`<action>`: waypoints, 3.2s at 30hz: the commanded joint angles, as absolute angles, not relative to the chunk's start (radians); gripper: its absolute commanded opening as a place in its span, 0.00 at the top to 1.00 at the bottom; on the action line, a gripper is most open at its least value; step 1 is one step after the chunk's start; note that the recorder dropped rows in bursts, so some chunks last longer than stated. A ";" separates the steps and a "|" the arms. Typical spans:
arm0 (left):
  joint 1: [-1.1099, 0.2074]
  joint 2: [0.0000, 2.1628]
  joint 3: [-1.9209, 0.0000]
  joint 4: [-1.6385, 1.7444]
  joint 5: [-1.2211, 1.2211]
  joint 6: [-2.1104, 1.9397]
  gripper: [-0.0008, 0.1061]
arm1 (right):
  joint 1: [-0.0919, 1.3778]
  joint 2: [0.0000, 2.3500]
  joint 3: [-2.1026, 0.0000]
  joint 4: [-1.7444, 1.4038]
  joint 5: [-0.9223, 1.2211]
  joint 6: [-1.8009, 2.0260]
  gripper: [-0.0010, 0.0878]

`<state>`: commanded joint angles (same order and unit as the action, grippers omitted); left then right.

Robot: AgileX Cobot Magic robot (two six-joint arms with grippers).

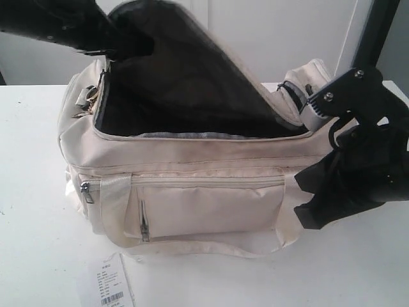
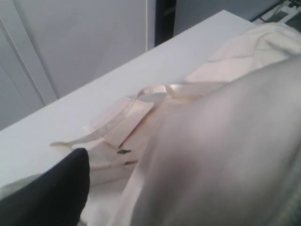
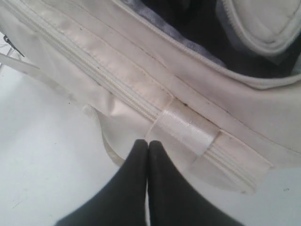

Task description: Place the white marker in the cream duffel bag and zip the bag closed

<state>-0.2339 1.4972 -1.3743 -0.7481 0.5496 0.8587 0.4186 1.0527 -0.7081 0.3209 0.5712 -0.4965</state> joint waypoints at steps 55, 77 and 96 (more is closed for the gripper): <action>0.167 1.844 -1.376 -1.211 0.856 0.785 0.41 | 0.787 1.862 -1.771 0.310 0.510 -0.749 0.99; 0.137 1.895 -1.376 -1.461 1.023 1.073 0.99 | 0.805 2.057 -1.927 0.083 0.734 -0.916 0.51; 0.137 1.895 -1.376 -1.471 1.020 1.070 0.99 | 0.849 2.105 -1.927 -0.020 0.708 -0.941 0.37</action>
<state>0.1368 1.8951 -1.3756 -1.4714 1.0204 1.0697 0.8494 2.1048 -1.9270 -0.0201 0.7082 -0.9406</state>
